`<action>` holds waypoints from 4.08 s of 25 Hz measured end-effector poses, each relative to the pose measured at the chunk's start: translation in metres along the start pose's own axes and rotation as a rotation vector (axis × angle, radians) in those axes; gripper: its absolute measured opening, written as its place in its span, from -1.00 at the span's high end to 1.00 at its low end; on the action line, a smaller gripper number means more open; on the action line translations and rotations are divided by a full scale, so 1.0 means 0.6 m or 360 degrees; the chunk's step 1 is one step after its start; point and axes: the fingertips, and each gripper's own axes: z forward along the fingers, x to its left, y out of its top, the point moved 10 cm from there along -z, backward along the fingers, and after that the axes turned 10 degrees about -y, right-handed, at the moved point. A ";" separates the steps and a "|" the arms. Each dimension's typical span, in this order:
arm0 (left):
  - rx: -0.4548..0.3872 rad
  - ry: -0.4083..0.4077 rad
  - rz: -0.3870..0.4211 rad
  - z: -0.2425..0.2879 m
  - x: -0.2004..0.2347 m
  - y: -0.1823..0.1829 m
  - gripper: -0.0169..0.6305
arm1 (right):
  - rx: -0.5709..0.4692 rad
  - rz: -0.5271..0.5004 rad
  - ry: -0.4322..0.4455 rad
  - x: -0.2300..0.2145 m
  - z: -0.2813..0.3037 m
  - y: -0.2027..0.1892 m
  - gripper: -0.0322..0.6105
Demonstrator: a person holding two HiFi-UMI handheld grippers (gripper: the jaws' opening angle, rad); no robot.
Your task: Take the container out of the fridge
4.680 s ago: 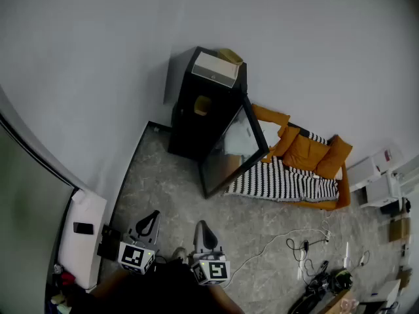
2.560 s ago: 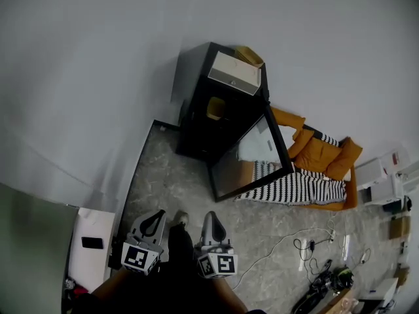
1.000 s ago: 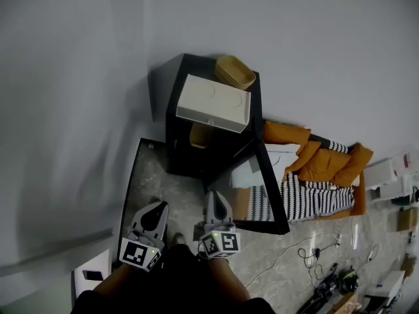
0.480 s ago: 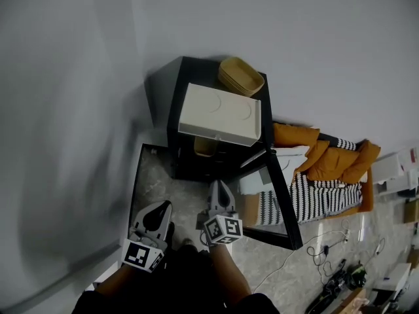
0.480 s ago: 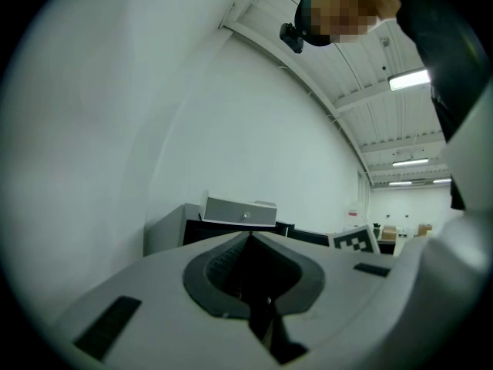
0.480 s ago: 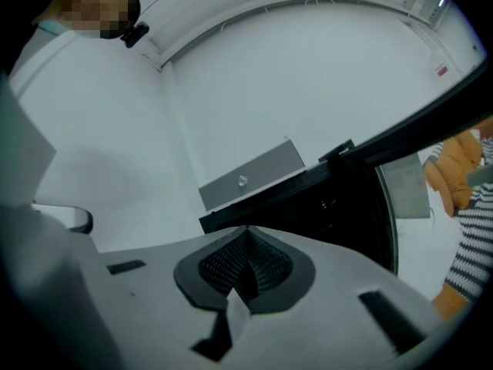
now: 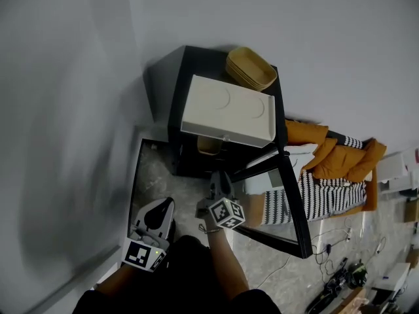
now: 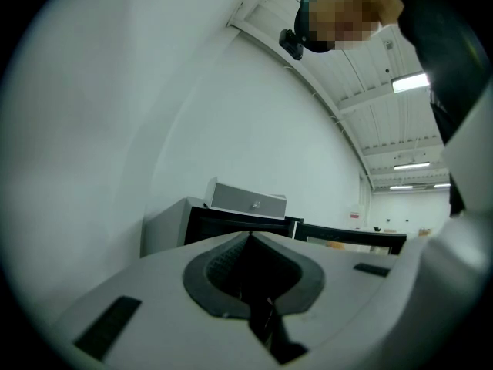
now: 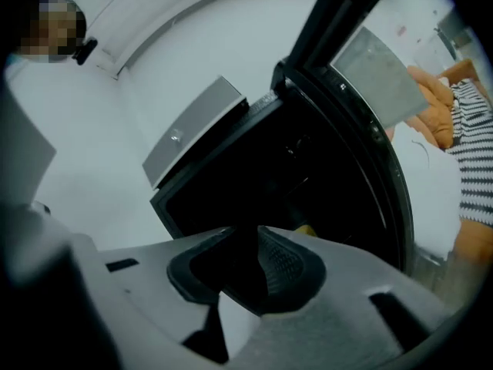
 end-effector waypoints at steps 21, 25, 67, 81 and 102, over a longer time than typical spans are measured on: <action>-0.0060 -0.0037 -0.0009 0.073 0.103 -0.159 0.93 | 0.0111 0.1169 0.0027 -0.186 0.204 -0.240 0.01; -0.0045 -0.0027 -0.0041 0.074 0.120 -0.181 0.93 | 0.0081 0.1292 0.0053 -0.190 0.218 -0.259 -0.06; 0.0076 -0.0036 -0.0203 0.119 0.138 -0.090 0.93 | 0.0154 0.1551 -0.0102 -0.187 0.230 -0.237 0.26; 0.0074 -0.0021 -0.0219 0.082 0.068 -0.005 0.93 | 0.0196 0.1538 -0.0110 -0.148 0.120 -0.186 0.26; 0.0021 0.0043 -0.0202 -0.057 -0.175 0.043 0.93 | 0.0317 0.1538 -0.0044 -0.157 -0.143 -0.138 0.27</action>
